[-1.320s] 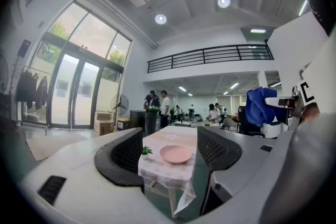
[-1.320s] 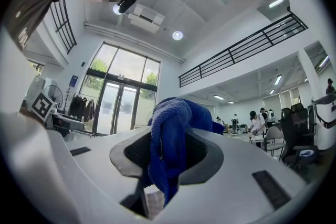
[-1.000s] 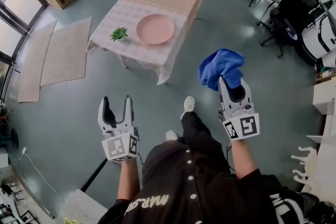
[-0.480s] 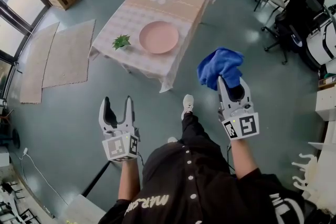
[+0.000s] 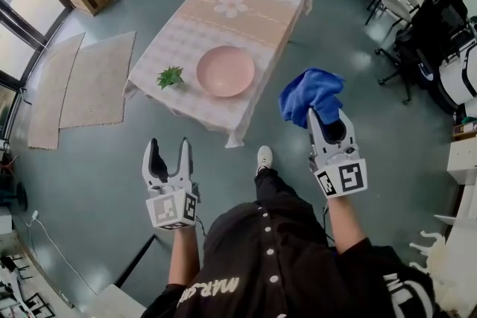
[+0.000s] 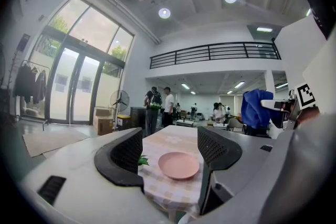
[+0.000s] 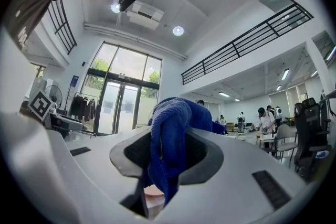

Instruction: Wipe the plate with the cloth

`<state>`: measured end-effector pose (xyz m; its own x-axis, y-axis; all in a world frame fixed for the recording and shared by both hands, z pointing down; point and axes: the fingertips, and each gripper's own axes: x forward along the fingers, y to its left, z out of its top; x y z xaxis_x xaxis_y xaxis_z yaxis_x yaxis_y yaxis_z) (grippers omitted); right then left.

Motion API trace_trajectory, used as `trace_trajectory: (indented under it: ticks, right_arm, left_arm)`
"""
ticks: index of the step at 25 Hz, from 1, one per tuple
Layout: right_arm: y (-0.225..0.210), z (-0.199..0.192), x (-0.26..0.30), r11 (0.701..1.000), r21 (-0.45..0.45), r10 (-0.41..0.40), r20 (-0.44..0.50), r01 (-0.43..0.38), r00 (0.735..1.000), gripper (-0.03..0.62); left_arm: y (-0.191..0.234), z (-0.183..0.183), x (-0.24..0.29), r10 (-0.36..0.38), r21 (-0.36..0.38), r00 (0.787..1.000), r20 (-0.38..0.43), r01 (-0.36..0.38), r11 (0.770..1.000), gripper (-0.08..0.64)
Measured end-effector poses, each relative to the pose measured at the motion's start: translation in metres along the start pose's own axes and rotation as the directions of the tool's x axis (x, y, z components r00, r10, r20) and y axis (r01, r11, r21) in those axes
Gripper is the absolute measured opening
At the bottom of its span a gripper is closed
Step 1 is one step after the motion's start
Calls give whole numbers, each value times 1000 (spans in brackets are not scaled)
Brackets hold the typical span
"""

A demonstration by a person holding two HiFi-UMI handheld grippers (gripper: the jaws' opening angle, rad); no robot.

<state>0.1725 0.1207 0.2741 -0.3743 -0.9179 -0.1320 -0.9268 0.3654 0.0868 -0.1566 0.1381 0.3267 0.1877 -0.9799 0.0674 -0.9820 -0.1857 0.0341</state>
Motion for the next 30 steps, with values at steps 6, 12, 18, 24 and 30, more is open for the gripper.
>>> trace_trajectory:
  ticks: [6,12,18,24,30]
  right_arm:
    - [-23,2,53,999,-10,46,12,-46,999,112]
    - [-57,-1,91,998,5,68,14,-68,998,112]
    - [-88,-9,130,996,15,87,19,-88,996,112]
    - [-113,-14,168,993,4,121,23,-121,992,112]
    - [-130,-21,204,985,-20,173,29,-172,985,112]
  left_arm:
    - [-6,8,50,16,-2,1000,0,-16,1000,319]
    - [-14,19,93,40,0,999,-7,-40,999,319]
    - [-20,21,137,63,-3,998,-20,-64,998,319]
    - [-26,25,175,87,-11,996,-24,-87,996,318]
    - [-29,21,206,130,-25,991,-39,-131,991,318]
